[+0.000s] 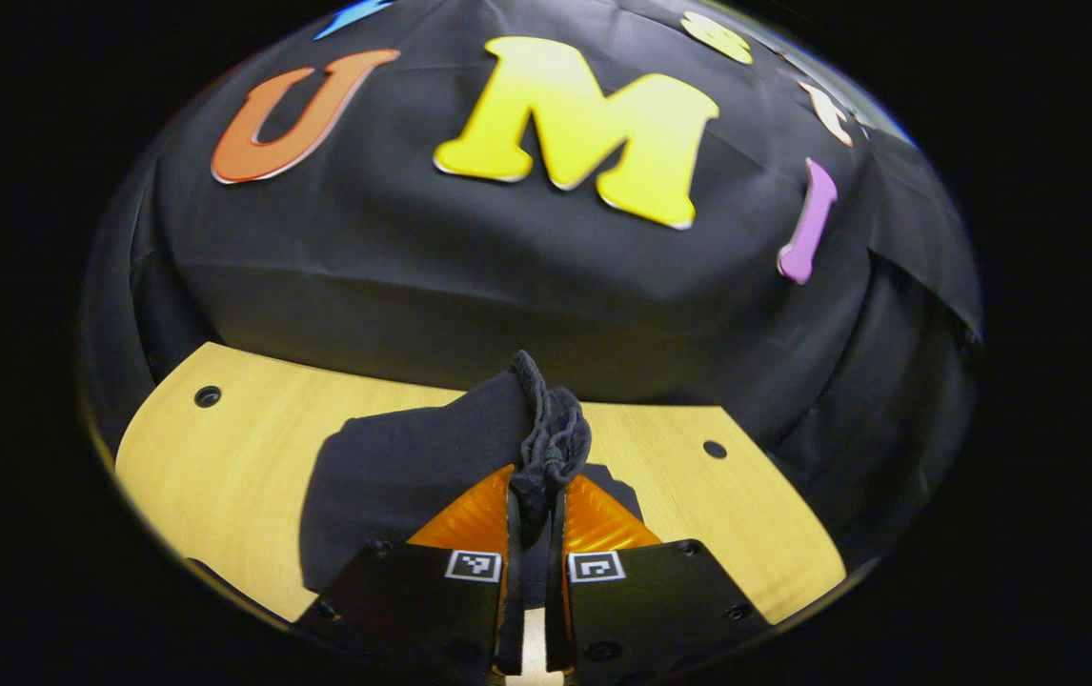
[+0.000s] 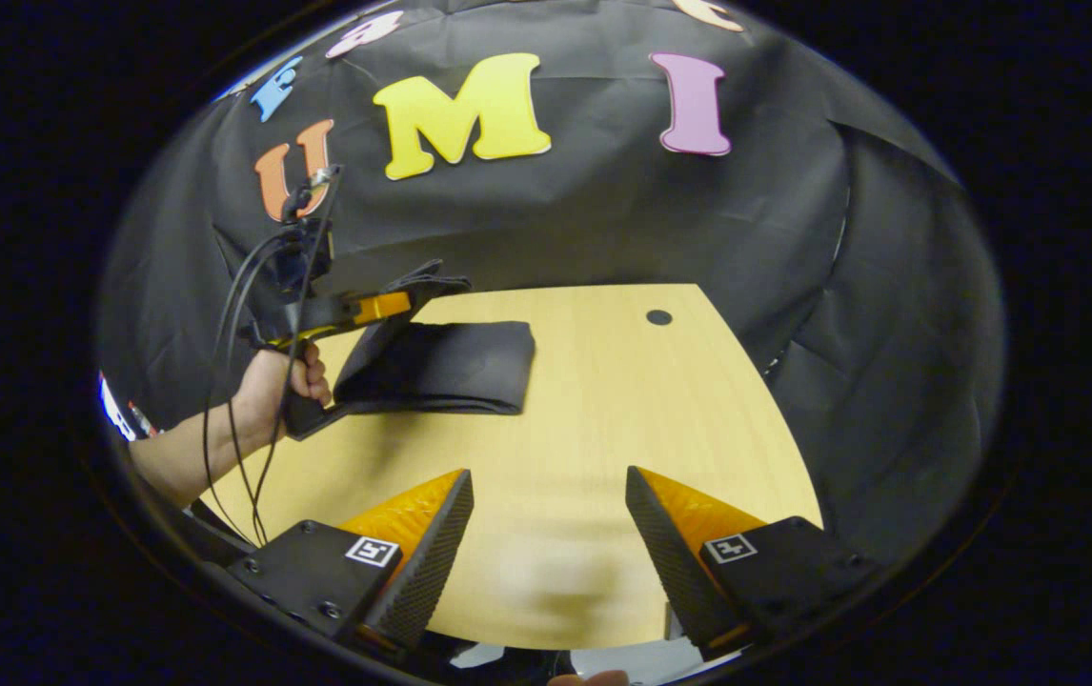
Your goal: Grasp the waist and the cuffs of the jeans and fold them to make the two legs overlap; first hold the waist and fold one-third of the jeans toward the cuffs, then hold the cuffs and fold the remaining one-third in the same direction to finish folding.
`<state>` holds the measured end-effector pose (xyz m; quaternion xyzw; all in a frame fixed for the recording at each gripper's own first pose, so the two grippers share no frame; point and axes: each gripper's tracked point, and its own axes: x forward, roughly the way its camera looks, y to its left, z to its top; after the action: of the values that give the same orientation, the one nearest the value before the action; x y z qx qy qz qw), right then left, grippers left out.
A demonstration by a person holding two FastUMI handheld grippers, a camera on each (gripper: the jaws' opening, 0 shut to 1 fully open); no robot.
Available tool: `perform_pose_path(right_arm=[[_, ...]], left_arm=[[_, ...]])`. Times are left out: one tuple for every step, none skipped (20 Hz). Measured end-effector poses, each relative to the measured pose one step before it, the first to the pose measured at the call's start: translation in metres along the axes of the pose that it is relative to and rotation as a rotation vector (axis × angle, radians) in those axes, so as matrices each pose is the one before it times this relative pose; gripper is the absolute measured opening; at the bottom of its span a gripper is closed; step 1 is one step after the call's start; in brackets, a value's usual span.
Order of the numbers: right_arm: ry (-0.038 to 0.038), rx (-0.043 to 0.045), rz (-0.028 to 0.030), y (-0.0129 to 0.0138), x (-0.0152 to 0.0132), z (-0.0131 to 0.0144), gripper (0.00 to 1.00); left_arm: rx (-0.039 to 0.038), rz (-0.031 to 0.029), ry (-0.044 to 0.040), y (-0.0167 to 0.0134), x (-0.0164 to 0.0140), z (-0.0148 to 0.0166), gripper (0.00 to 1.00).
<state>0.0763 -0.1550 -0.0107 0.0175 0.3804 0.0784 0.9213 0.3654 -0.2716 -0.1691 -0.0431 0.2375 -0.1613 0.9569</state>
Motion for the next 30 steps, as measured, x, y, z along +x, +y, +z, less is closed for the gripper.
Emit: perform_pose_path(right_arm=[[0.00656, 0.00456, -0.0076, -0.00776, 0.0, -0.00381, 1.0], [0.00668, 0.0042, -0.00626, -0.00636, 0.00053, -0.00413, 1.0], [0.00532, 0.00412, -0.00181, -0.00504, 0.0011, -0.00267, 1.0], [0.00592, 0.00171, 0.0007, -0.004, 0.00142, -0.00295, 1.0], [0.00277, -0.00013, 0.00137, -0.00413, 0.00144, -0.00117, 1.0], [0.00122, -0.00172, 0.00319, -0.00286, 0.00177, -0.00112, 1.0], [0.00029, 0.00067, 0.0031, -0.003, 0.0024, -0.00029, 0.96], [-0.00082, 0.00405, 0.00591, -0.00282, 0.00241, -0.00035, 1.0], [-0.0004, 0.00739, 0.0063, -0.00206, 0.00235, 0.00066, 1.0], [-0.0012, 0.00913, 0.00967, -0.00106, 0.00357, -0.00082, 1.0], [-0.00774, 0.0078, 0.01374, 0.00111, 0.00365, 0.00288, 1.0], [-0.00308, 0.00389, 0.0156, 0.001, 0.00365, 0.00009, 1.0], [-0.00058, -0.00022, 0.01815, 0.00221, 0.00421, 0.00055, 1.0], [-0.0044, -0.00202, 0.01547, 0.00245, 0.00476, 0.00167, 1.0], [-0.01241, -0.00429, 0.01604, 0.00353, 0.00238, 0.00445, 1.0], [-0.0187, -0.00884, 0.00805, 0.00266, 0.00137, 0.00596, 1.0], [-0.02237, -0.01074, 0.00605, 0.00247, 0.00106, 0.00761, 1.0], [-0.02928, -0.01011, 0.00465, 0.00273, -0.00117, 0.00793, 1.0], [-0.03573, -0.0119, -0.00118, 0.00293, -0.00172, 0.01137, 1.0], [-0.04446, -0.00922, -0.00446, 0.00279, -0.00268, 0.0129, 0.99], [-0.05089, -0.00843, -0.00402, 0.00415, -0.00271, 0.01654, 0.97], [-0.05084, -0.01022, -0.01226, 0.0043, -0.00103, 0.01608, 0.96], [-0.05621, -0.01126, -0.00763, 0.00632, -0.00155, 0.02154, 0.96], [-0.06162, -0.01035, -0.00023, 0.01259, -0.00181, 0.0234, 1.0], [-0.06196, -0.01048, 0.00612, 0.01463, -0.00164, 0.02512, 0.96], [-0.06474, -0.01502, 0.00648, 0.01492, -0.00269, 0.02214, 0.96], [-0.06732, -0.01193, -0.00212, 0.01245, -0.00163, 0.02467, 1.0], [-0.06022, -0.01102, 0.00338, 0.01587, -0.00039, 0.02055, 0.99], [-0.04964, -0.01222, -0.00332, 0.01388, -0.00038, 0.01648, 0.96], [-0.03941, -0.01117, -0.00662, 0.0102, -0.00469, 0.01093, 0.96]], left_arm=[[0.02989, -0.00372, 0.00273, -0.0085, 0.0121, -0.01011, 0.12], [0.02807, 0.00627, 0.00393, -0.01272, -0.00121, -0.00944, 0.12], [0.02057, 0.01424, 0.01397, -0.00919, 0.00523, -0.01024, 0.12], [0.00714, 0.01677, 0.01515, -0.01043, 0.00698, -0.00991, 0.12], [-0.00559, 0.01824, 0.0115, -0.00337, 0.00474, -0.01002, 0.12], [-0.00845, 0.01978, 0.00944, -0.0043, 0.00405, -0.00894, 0.12], [-0.00673, 0.02657, 0.01059, -0.00056, 0.0053, -0.00695, 0.12], [-0.00895, 0.02359, 0.00645, -0.00204, 0.00546, -0.00765, 0.12], [-0.00242, 0.02608, -0.00619, -0.00023, -0.00053, -0.0014, 0.12], [0.01468, 0.02366, 0.00637, 0.00049, 0.00114, -0.0002, 0.12], [0.01241, 0.0043, 0.00705, -0.00485, -0.00289, -0.00024, 0.15], [0.0118, -0.00281, 0.01938, -0.00438, -0.00014, -0.00291, 0.19], [0.01177, -0.01092, 0.01203, -0.00529, -0.0053, -0.0006, 0.46], [0.01717, 0.02578, -0.01867, 0.00077, -0.00326, 0.0065, 0.73], [0.01215, 0.01478, -0.01792, 0.00072, -0.00848, 0.0026, 1.0], [-0.00256, -0.0114, -0.01703, -0.00255, -0.00659, 0.00693, 0.99], [-0.01462, -0.00904, -0.01649, -0.00273, -0.00848, 0.00713, 1.0], [-0.02281, -0.00414, -0.01643, 0.00117, -0.00996, 0.01008, 1.0], [-0.02475, -0.00346, -0.02905, 0.00417, -0.01669, 0.01262, 1.0], [-0.01751, 0.00628, -0.03413, 0.00714, -0.01688, 0.01734, 1.0], [-0.01712, 0.01206, -0.04028, 0.00813, -0.01688, 0.01989, 1.0], [-0.02177, 0.00175, -0.0339, 0.00863, -0.0193, 0.02141, 0.99], [-0.02557, -0.00445, -0.03646, 0.00862, -0.0189, 0.02409, 1.0], [-0.02183, -0.02036, -0.04441, 0.0063, -0.01811, 0.02535, 0.99], [-0.00602, -0.01397, -0.04827, 0.00598, -0.01787, 0.02694, 1.0], [0.00747, -0.0016, -0.04178, 0.00894, -0.01716, 0.02765, 1.0], [0.00955, -0.00481, -0.03689, 0.01321, -0.01553, 0.02714, 0.99], [0.00782, 0.00658, -0.03126, 0.01244, -0.01688, 0.02344, 0.99], [-0.00819, 0.00408, -0.02117, 0.00346, -0.02153, 0.01671, 0.97], [-0.01318, 0.00206, -0.01901, 0.00638, -0.01892, 0.01866, 0.97]])
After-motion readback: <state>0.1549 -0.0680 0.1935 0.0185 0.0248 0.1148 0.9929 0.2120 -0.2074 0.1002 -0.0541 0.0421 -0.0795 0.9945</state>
